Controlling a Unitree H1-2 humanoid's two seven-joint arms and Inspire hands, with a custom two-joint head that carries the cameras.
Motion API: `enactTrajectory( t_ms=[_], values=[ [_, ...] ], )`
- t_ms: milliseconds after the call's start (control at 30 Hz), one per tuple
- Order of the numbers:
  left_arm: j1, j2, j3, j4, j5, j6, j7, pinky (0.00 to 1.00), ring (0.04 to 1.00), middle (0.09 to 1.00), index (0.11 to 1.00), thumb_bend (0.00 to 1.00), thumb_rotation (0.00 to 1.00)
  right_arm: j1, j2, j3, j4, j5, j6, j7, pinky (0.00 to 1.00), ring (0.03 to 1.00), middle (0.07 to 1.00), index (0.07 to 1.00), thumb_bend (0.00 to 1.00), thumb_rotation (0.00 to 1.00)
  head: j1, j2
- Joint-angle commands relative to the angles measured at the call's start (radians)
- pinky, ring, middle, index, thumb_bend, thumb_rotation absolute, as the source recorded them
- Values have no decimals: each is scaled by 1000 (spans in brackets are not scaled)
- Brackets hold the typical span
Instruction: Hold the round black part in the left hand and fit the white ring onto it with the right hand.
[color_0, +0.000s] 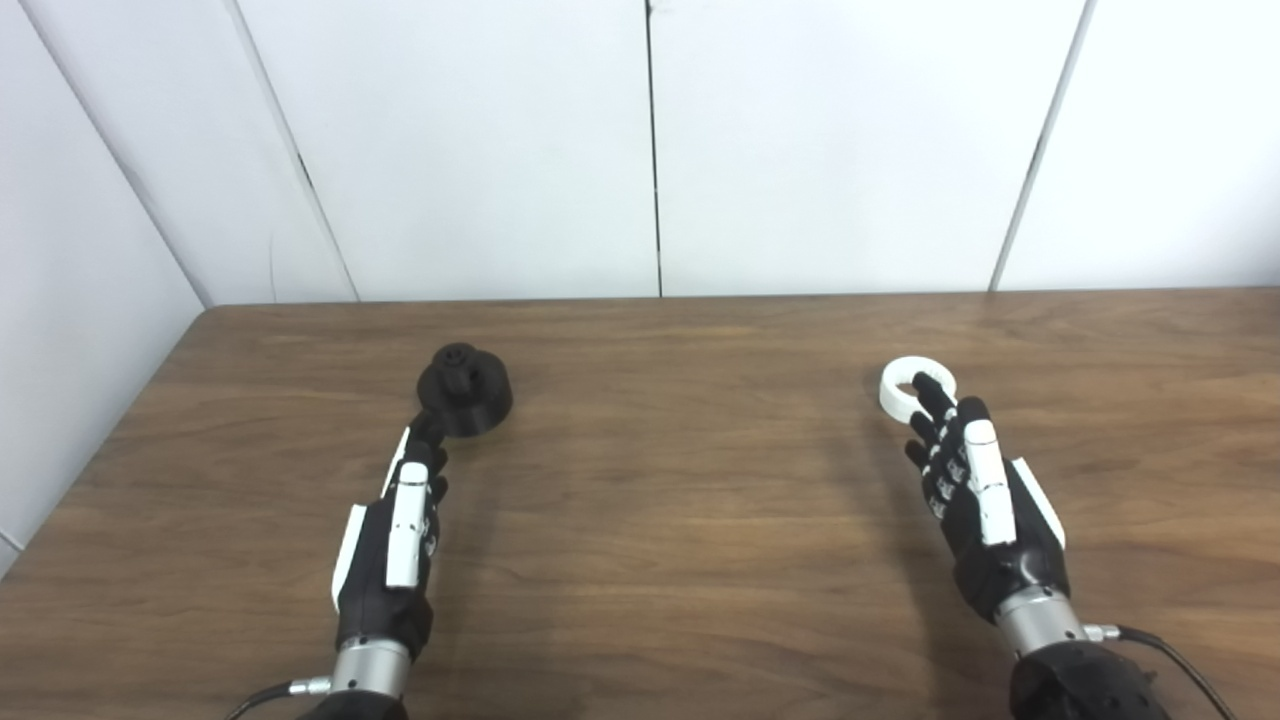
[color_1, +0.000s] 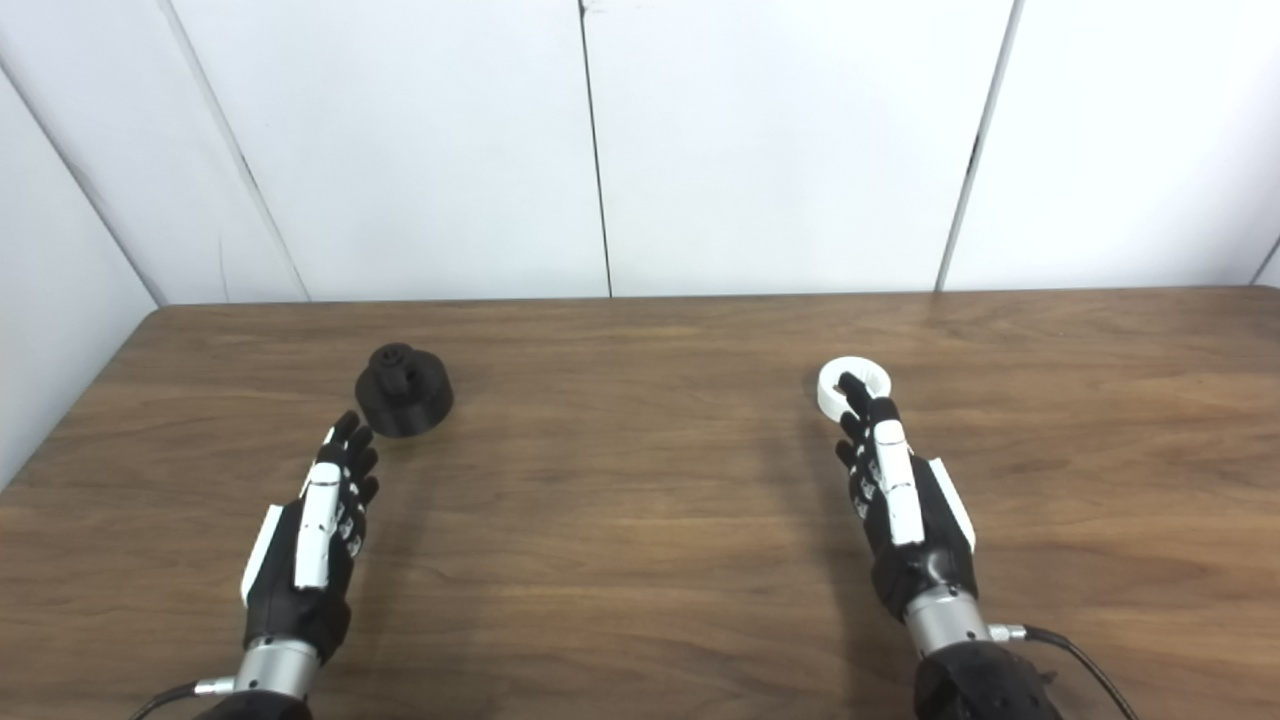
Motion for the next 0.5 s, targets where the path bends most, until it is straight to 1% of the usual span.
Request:
enactTrajectory(
  t_ms=[0,100,300,467],
  values=[
    [-20,11,1,-18,-2,-36,-6,1000,1000,1000,1000,449,990,-26,7,5,-36,-3,-20,-1,1000,1000,990,932,478,1000,1,1],
    [-20,14,3,-22,-4,-26,-7,1000,1000,1000,1000,449,997,-26,6,3,-35,1,-20,3,1000,1000,991,932,475,1000,1,1],
    [-19,19,-4,-28,5,-27,-11,1000,1000,1000,1000,444,995,-22,1,4,-41,0,-15,5,1000,1000,993,935,475,1000,0,4],
    [-21,22,-7,-33,5,-12,-14,1000,1000,1000,1000,459,969,-25,-1,0,-47,7,-5,6,1000,1000,1000,937,478,1000,3,3]
  ],
)
